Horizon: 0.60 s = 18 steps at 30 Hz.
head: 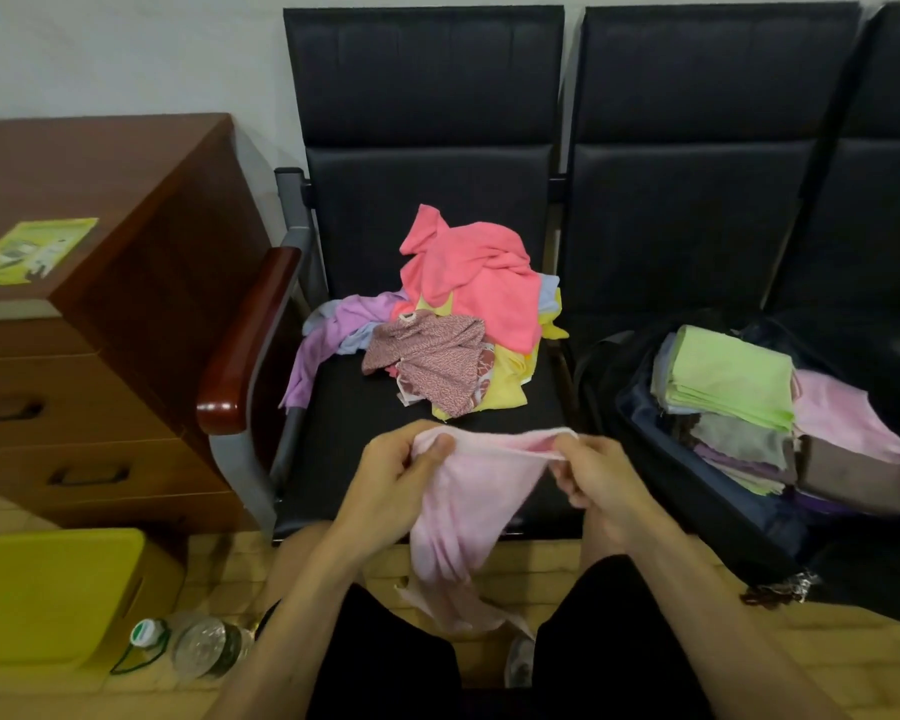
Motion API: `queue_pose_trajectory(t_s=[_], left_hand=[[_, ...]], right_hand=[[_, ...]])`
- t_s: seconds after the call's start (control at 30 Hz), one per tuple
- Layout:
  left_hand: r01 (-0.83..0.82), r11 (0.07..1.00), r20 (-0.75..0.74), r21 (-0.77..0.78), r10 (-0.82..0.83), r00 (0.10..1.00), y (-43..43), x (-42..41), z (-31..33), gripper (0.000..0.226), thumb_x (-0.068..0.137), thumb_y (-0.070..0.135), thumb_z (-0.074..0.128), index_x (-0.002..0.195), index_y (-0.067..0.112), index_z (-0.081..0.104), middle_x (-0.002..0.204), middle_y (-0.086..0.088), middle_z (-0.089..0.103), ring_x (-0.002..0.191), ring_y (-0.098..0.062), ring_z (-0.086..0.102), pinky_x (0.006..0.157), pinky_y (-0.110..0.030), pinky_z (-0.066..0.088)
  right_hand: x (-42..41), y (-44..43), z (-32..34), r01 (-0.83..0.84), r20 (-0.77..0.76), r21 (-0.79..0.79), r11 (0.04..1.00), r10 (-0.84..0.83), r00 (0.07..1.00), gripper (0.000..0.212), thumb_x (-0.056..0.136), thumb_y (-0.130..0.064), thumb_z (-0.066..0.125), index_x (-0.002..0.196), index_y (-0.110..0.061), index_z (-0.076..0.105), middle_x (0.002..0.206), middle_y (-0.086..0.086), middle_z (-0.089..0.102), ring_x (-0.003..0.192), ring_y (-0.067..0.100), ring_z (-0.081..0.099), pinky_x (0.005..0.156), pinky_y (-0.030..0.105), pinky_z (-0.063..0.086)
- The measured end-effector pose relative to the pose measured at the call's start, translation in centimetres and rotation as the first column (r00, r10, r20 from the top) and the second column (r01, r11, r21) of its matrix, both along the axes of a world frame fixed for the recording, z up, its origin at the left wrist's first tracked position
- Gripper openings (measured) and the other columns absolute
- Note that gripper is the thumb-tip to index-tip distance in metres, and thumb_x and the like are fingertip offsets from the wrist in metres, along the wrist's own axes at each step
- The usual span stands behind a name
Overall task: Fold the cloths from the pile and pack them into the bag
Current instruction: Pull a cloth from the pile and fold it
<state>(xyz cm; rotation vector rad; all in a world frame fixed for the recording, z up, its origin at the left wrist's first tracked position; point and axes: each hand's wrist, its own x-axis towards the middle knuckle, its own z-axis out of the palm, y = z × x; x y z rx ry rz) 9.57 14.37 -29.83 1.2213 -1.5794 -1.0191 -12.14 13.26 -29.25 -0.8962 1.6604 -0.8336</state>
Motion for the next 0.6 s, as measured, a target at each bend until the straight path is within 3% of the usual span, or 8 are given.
queue_pose_trajectory(t_s=[0.07, 0.13, 0.2, 0.27, 0.33, 0.4, 0.5, 0.6], left_hand=[[-0.048, 0.999, -0.028, -0.008, 0.048, 0.998, -0.3, 0.4, -0.2, 0.02, 0.1, 0.022, 0.054, 0.1, 0.023, 0.074, 0.092, 0.013, 0.073, 0.086, 0.001, 0.062, 0.074, -0.019, 0.046], [-0.105, 0.994, -0.057, -0.025, 0.104, 0.993, -0.4, 0.6, -0.3, 0.024, 0.099, 0.03, 0.051, 0.102, 0.023, 0.074, 0.095, 0.007, 0.074, 0.088, -0.002, 0.062, 0.074, -0.022, 0.047], [-0.138, 0.99, -0.09, -0.036, 0.134, 0.987, -0.5, 0.5, -0.1, 0.028, 0.098, 0.033, 0.049, 0.102, 0.022, 0.074, 0.098, -0.001, 0.074, 0.091, -0.007, 0.063, 0.078, -0.026, 0.047], [-0.156, 0.988, -0.157, -0.014, 0.152, 0.976, -0.3, 0.2, 0.1, 0.026, 0.1, 0.03, 0.05, 0.101, 0.022, 0.075, 0.102, -0.002, 0.074, 0.097, -0.011, 0.065, 0.085, -0.029, 0.049], [-0.155, 0.984, -0.3, 0.087, 0.174, 0.938, -0.1, -0.2, 0.7, 0.025, 0.101, 0.031, 0.053, 0.1, 0.023, 0.077, 0.103, -0.006, 0.075, 0.101, -0.018, 0.067, 0.09, -0.038, 0.051], [-0.131, 0.976, -0.432, 0.175, 0.196, 0.88, 0.1, -0.3, 1.4, 0.028, 0.094, 0.036, 0.054, 0.097, 0.022, 0.078, 0.102, -0.01, 0.075, 0.1, -0.024, 0.068, 0.09, -0.044, 0.051], [-0.109, 0.977, -0.462, 0.181, 0.182, 0.868, -0.1, -0.1, 2.6, 0.031, 0.092, 0.039, 0.055, 0.099, 0.018, 0.077, 0.105, -0.014, 0.075, 0.103, -0.03, 0.068, 0.091, -0.045, 0.05], [-0.128, 0.988, -0.347, 0.091, 0.151, 0.926, -0.8, -0.3, 3.6, 0.033, 0.1, 0.037, 0.053, 0.098, 0.011, 0.074, 0.101, -0.014, 0.074, 0.099, -0.024, 0.068, 0.088, -0.04, 0.052]], right_hand=[[-0.4, -0.6, 1.9, -0.04, -0.09, -0.223, 0.974, 0.02, 0.996, 0.03, 0.093, -0.014, 0.054, 0.083, 0.013, 0.062, 0.067, 0.008, 0.049, 0.058, 0.017, 0.044, 0.051, 0.024, 0.031], [-0.3, -0.7, 3.2, -0.097, -0.147, -0.352, 0.931, 0.047, 0.988, 0.027, 0.094, -0.011, 0.053, 0.08, 0.007, 0.069, 0.081, -0.006, 0.064, 0.073, 0.003, 0.058, 0.064, 0.016, 0.042], [0.0, -0.5, 3.2, -0.136, -0.075, -0.346, 0.928, 0.117, 0.99, 0.028, 0.093, -0.011, 0.051, 0.082, 0.01, 0.067, 0.085, -0.002, 0.067, 0.08, 0.009, 0.059, 0.074, 0.025, 0.043], [0.2, -0.2, 2.7, -0.114, 0.073, -0.339, 0.934, 0.147, 0.987, 0.038, 0.088, -0.02, 0.053, 0.085, 0.018, 0.058, 0.079, 0.01, 0.055, 0.08, 0.024, 0.048, 0.076, 0.036, 0.037], [0.3, 0.2, 2.6, -0.079, 0.22, -0.324, 0.943, 0.156, 0.963, 0.057, 0.077, -0.036, 0.059, 0.088, 0.02, 0.056, 0.081, 0.012, 0.05, 0.081, 0.027, 0.045, 0.076, 0.042, 0.034], [0.3, 0.4, 2.6, -0.101, 0.359, -0.334, 0.937, 0.226, 0.906, 0.058, 0.072, -0.041, 0.069, 0.081, 0.015, 0.055, 0.085, 0.014, 0.046, 0.08, 0.028, 0.04, 0.073, 0.044, 0.03], [0.1, 0.9, 3.2, -0.161, 0.474, -0.359, 0.919, 0.328, 0.817, 0.033, 0.073, -0.017, 0.081, 0.085, -0.005, 0.053, 0.081, 0.016, 0.055, 0.07, 0.027, 0.054, 0.061, 0.037, 0.046], [0.5, 0.8, 3.3, -0.055, 0.49, -0.345, 0.937, 0.23, 0.841, 0.036, 0.074, -0.002, 0.078, 0.097, -0.009, 0.051, 0.091, 0.01, 0.07, 0.076, 0.022, 0.068, 0.061, 0.031, 0.058]])
